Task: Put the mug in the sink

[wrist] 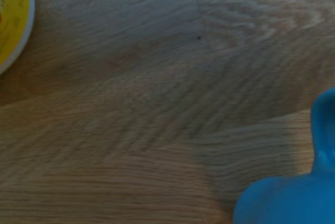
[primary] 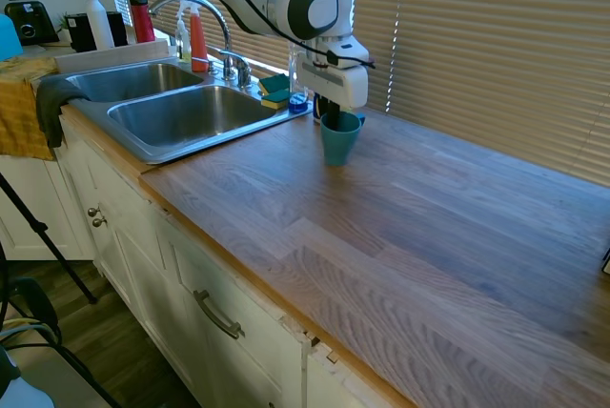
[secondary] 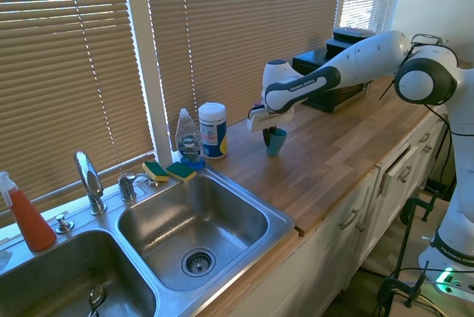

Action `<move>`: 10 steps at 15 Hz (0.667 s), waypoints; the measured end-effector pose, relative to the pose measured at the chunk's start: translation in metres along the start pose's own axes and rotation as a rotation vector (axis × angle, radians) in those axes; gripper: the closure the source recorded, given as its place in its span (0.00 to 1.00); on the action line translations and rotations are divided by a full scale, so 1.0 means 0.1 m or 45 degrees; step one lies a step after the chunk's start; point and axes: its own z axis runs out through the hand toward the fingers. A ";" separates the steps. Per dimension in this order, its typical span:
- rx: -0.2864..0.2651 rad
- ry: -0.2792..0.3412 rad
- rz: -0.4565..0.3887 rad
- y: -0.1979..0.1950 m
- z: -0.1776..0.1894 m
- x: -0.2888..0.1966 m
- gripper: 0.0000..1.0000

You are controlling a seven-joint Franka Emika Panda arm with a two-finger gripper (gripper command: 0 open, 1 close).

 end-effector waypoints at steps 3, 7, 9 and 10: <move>0.057 0.028 -0.069 -0.06 -0.43 -0.36 1.00; 0.045 0.088 -0.187 -0.29 -0.75 -1.24 1.00; 0.020 0.113 -0.236 -0.40 -0.80 -1.67 1.00; 0.014 0.122 -0.251 -0.46 -0.82 -1.83 1.00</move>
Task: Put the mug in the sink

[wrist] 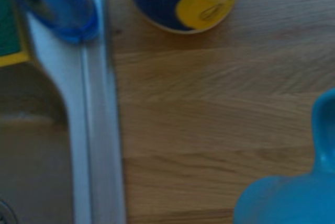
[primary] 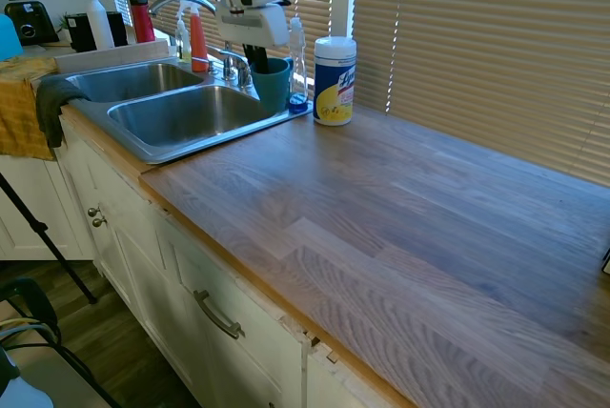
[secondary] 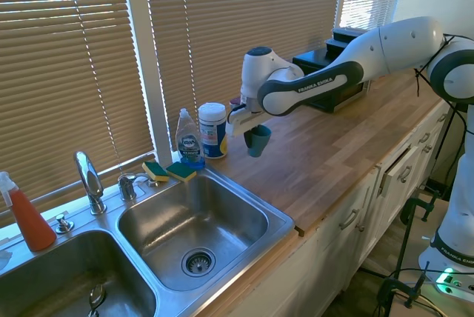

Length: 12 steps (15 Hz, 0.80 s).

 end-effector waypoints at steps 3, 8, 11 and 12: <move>-0.015 0.054 -0.021 -0.19 -0.01 -0.15 1.00; -0.010 0.148 -0.161 -0.81 -0.02 -1.08 1.00; 0.017 0.136 -0.251 -1.22 0.24 -1.51 1.00; 0.018 0.130 -0.284 -1.33 0.37 -1.62 1.00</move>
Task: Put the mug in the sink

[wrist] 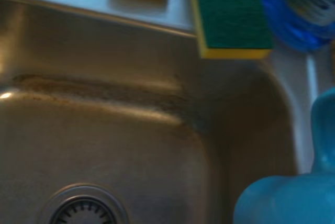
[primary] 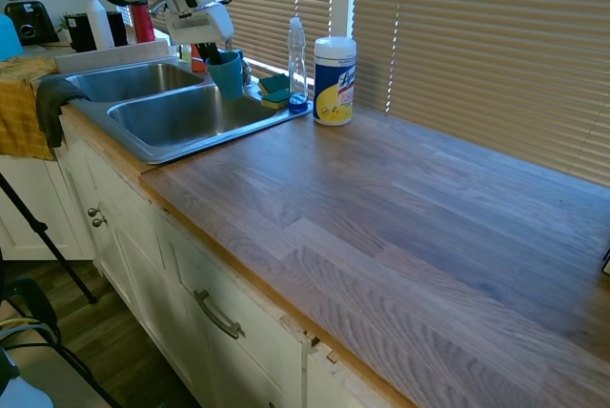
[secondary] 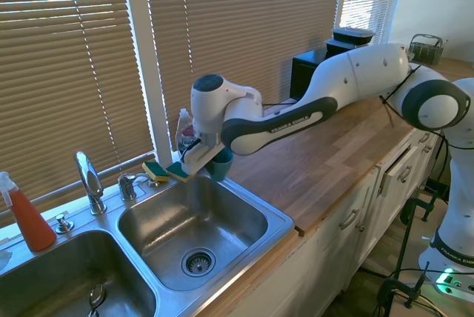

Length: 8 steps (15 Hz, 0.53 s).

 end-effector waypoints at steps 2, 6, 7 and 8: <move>0.003 -0.009 -0.050 -0.22 0.28 -0.17 1.00; -0.026 -0.035 -0.096 -0.46 0.82 -0.29 1.00; -0.025 -0.036 -0.094 -0.55 0.84 -0.27 1.00; -0.027 -0.039 -0.101 -0.58 0.84 -0.28 1.00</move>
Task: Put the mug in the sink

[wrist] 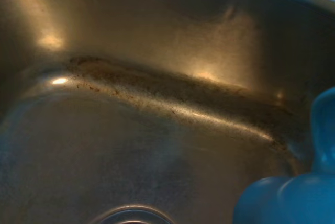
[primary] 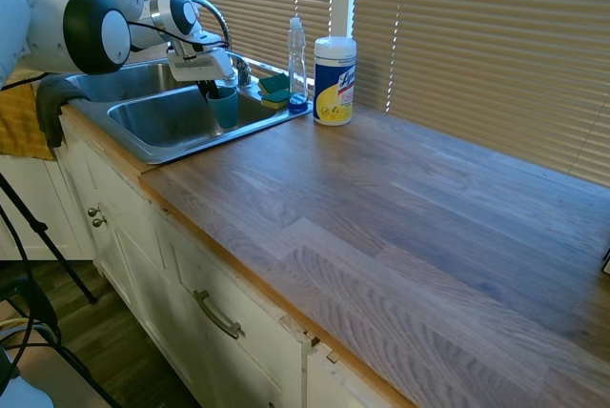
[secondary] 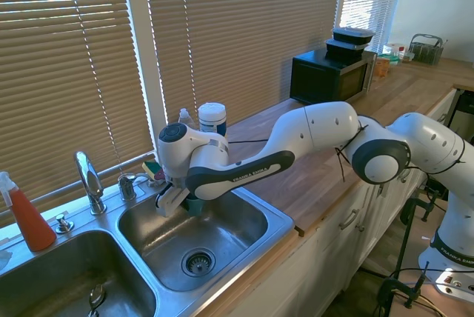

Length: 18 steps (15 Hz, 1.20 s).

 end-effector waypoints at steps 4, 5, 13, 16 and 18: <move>0.007 -0.009 -0.024 -0.11 0.50 -0.19 1.00; 0.015 -0.016 -0.023 -0.12 0.65 -0.23 1.00; 0.012 -0.071 0.000 -0.14 1.24 -0.39 0.00; -0.005 -0.063 0.008 -0.12 1.29 -0.37 0.00; -0.011 -0.057 0.010 -0.11 1.34 -0.34 0.00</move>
